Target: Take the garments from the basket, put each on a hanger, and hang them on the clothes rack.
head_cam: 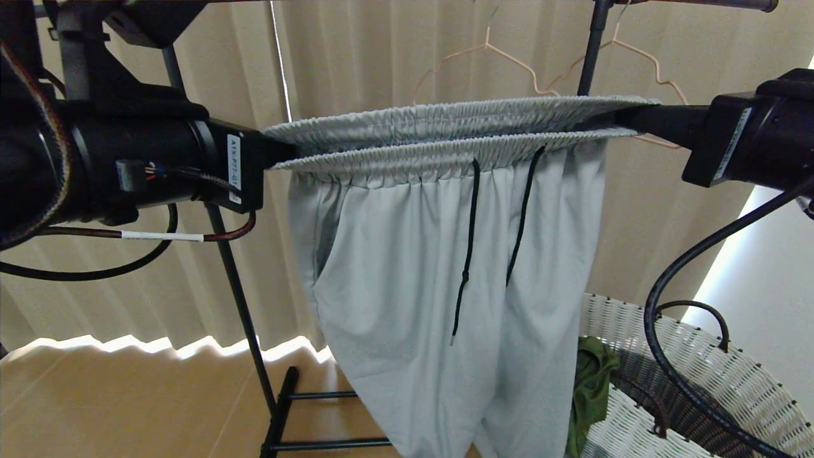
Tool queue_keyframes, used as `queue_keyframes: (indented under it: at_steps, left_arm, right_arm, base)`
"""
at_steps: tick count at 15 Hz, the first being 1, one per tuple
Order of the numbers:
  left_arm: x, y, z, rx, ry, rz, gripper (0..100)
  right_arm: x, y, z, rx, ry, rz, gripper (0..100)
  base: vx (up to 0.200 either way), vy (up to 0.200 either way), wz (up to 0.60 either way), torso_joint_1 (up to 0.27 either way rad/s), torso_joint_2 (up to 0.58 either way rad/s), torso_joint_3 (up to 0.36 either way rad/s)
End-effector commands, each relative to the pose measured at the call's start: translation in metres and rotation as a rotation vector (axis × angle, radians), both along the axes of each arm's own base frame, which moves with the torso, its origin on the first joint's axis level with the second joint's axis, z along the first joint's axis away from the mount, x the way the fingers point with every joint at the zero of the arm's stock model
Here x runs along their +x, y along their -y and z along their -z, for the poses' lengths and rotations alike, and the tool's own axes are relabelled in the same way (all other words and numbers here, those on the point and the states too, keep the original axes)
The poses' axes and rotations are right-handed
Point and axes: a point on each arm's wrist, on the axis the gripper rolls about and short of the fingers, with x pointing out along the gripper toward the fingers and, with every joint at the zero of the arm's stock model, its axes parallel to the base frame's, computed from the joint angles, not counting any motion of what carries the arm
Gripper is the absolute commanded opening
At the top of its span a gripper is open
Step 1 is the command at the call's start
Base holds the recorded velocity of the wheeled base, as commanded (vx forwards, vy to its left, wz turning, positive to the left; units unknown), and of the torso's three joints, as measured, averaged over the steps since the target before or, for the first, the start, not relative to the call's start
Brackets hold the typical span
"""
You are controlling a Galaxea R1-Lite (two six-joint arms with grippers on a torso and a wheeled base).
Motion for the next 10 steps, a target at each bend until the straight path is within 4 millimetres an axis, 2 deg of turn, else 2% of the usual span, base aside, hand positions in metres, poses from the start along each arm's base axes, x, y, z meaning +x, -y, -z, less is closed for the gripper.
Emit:
queue_keyframes:
  at_steps: [1, 4, 6, 7, 8, 10]
  left_arm:
    - [0.005, 0.004, -0.001, -0.020, -0.004, -0.005, 0]
    - [0.013, 0.009, -0.002, -0.040, -0.008, -0.010, 0]
    - [0.025, 0.018, -0.005, -0.045, -0.003, -0.007, 0]
    - [0.037, 0.025, -0.007, -0.051, -0.003, -0.011, 0]
    - [0.046, 0.031, -0.008, -0.057, 0.000, -0.014, 0]
    - [0.057, 0.039, -0.012, -0.074, 0.011, -0.015, 0]
  right_arm:
    - [0.003, 0.004, 0.001, -0.004, -0.003, 0.023, 0]
    - [-0.004, 0.010, -0.002, 0.002, 0.006, 0.030, 0]
    - [-0.024, 0.020, -0.005, -0.011, -0.015, 0.023, 0]
    - [-0.030, 0.023, -0.005, -0.018, -0.029, 0.013, 0]
    - [-0.037, 0.023, -0.007, -0.015, -0.023, -0.007, 0]
    - [-0.064, 0.020, -0.008, -0.020, -0.031, -0.114, 0]
  base:
    - [0.000, 0.000, 0.00, 0.000, 0.00, 0.000]
    - [0.000, 0.000, 0.00, 0.000, 0.00, 0.000]
    - [0.000, 0.000, 0.00, 0.000, 0.00, 0.000]
    - [0.000, 0.000, 0.00, 0.000, 0.00, 0.000]
    - [0.000, 0.000, 0.00, 0.000, 0.00, 0.000]
    - [0.000, 0.000, 0.00, 0.000, 0.00, 0.000]
